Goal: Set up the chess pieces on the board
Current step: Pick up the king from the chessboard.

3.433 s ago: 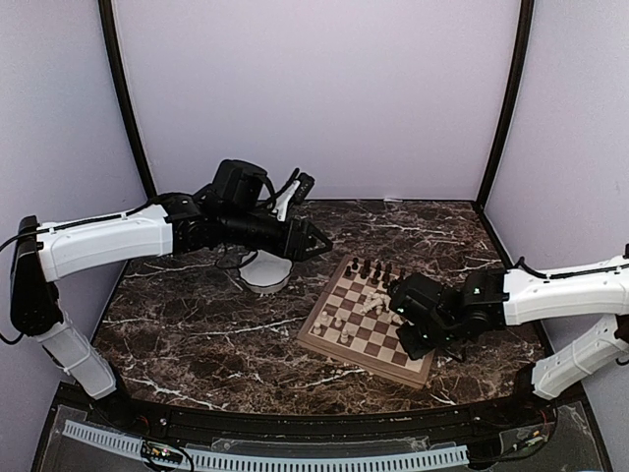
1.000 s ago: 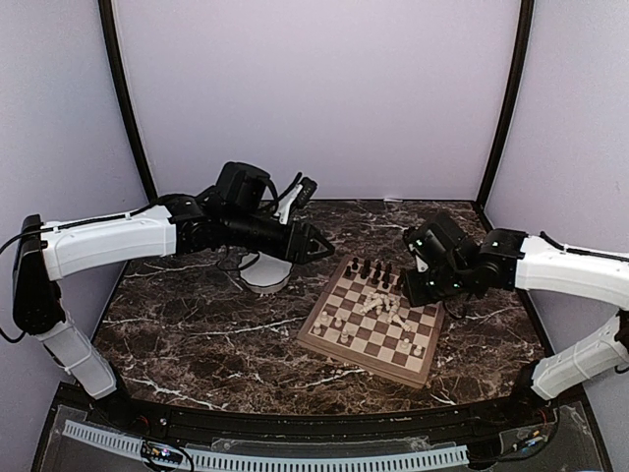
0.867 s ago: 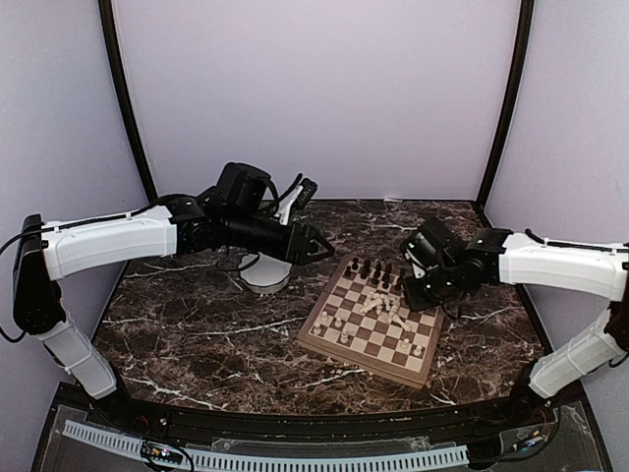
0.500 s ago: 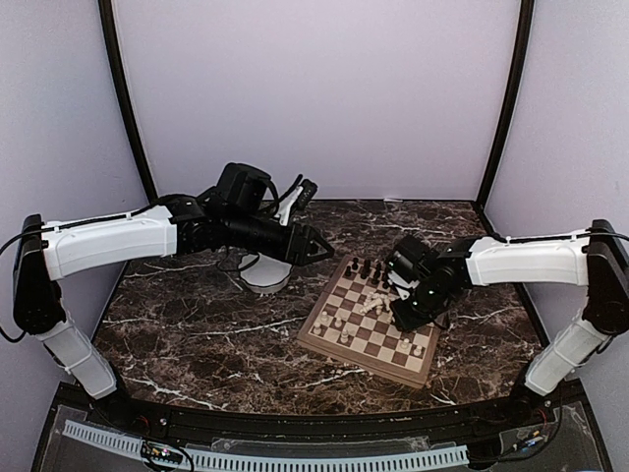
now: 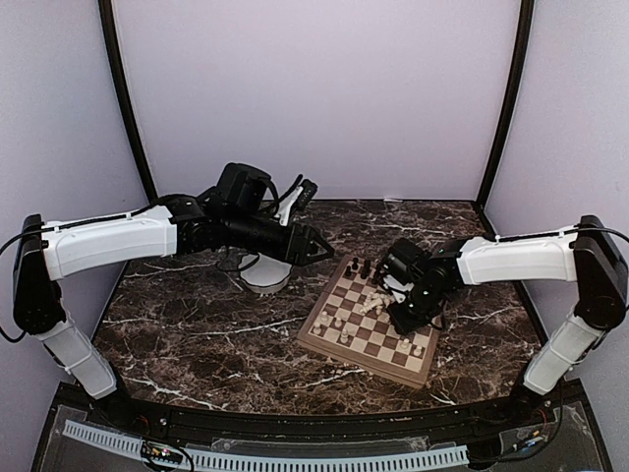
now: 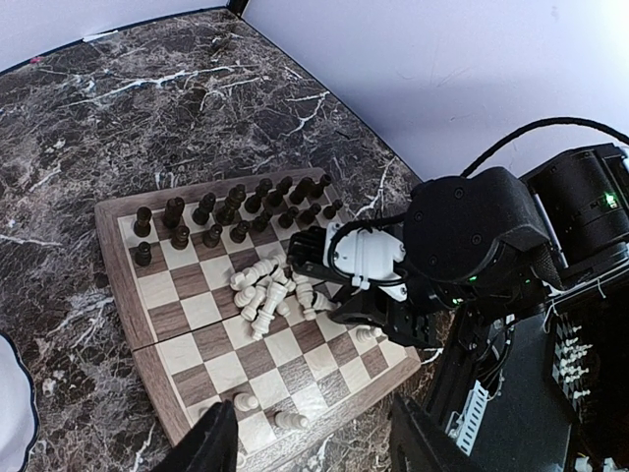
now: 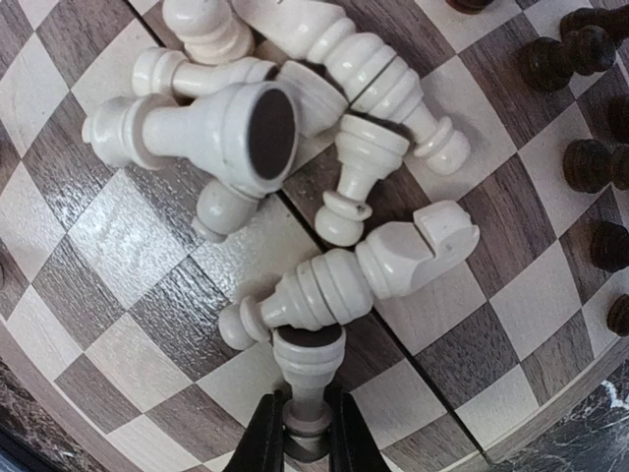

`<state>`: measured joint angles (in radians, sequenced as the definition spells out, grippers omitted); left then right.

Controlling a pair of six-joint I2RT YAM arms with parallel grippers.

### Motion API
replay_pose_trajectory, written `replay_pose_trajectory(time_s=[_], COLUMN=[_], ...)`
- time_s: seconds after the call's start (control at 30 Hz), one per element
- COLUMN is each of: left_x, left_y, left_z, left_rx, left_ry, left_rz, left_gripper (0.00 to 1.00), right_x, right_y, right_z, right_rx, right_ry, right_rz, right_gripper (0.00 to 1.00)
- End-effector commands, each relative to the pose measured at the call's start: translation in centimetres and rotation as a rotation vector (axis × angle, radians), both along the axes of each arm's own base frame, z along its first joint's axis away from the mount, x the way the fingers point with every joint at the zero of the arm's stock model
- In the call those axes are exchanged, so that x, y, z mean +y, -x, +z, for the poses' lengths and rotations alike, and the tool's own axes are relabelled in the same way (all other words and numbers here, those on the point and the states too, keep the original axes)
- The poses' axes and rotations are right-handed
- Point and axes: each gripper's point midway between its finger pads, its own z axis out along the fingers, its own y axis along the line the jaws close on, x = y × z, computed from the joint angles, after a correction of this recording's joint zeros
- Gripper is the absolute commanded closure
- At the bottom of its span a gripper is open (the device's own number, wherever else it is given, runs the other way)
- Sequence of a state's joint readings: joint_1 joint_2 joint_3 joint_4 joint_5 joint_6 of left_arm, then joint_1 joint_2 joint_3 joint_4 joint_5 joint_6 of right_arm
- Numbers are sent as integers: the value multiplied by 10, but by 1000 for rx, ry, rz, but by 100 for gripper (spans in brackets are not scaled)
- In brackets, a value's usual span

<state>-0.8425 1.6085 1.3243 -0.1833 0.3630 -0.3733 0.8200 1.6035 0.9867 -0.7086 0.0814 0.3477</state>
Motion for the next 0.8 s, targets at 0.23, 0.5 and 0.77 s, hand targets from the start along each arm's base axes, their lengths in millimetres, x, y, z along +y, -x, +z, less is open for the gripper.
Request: replay_pose_trajectory(time_s=[0.23,0.5,0.77], left_x=[2,-6,-25], left_y=[3,6,28], left_z=[-2,-7,-10], left_rx=[36,79,224], left_ry=[0,28,129], left_rz=[10,-18,-153], left_gripper=[45,45,45], right_x=[17,45,91], right_y=[-3,6,24], right_z=[69,102,149], right_rx=[-52,-62,-144], right_ry=[-131,-220,-372], right_rz=[23,102,279], right_gripper=[98,98,98])
